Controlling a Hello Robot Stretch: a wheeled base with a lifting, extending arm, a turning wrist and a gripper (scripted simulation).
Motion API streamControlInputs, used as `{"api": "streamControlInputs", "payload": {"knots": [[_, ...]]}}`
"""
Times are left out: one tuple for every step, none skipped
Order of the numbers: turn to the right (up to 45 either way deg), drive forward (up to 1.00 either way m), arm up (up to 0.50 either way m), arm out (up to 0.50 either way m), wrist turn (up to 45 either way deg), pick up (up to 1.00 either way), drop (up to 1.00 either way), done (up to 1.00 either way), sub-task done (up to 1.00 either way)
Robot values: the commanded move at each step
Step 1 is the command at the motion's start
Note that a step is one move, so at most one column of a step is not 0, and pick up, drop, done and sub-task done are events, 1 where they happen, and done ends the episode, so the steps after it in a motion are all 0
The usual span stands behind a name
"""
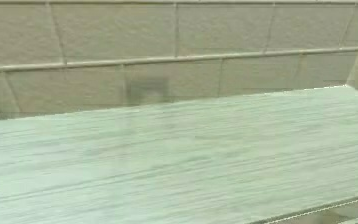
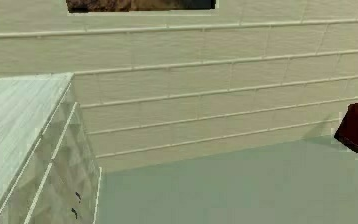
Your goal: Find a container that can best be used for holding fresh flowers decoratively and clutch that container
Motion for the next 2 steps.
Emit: {"api": "streamControlInputs", "payload": {"knots": [[-45.0,0.00,0.00,0.00,0.0,0.00,0.00,0.00,0.00],[-45.0,0.00,0.00,0.00,0.0,0.00,0.00,0.00,0.00]]}}
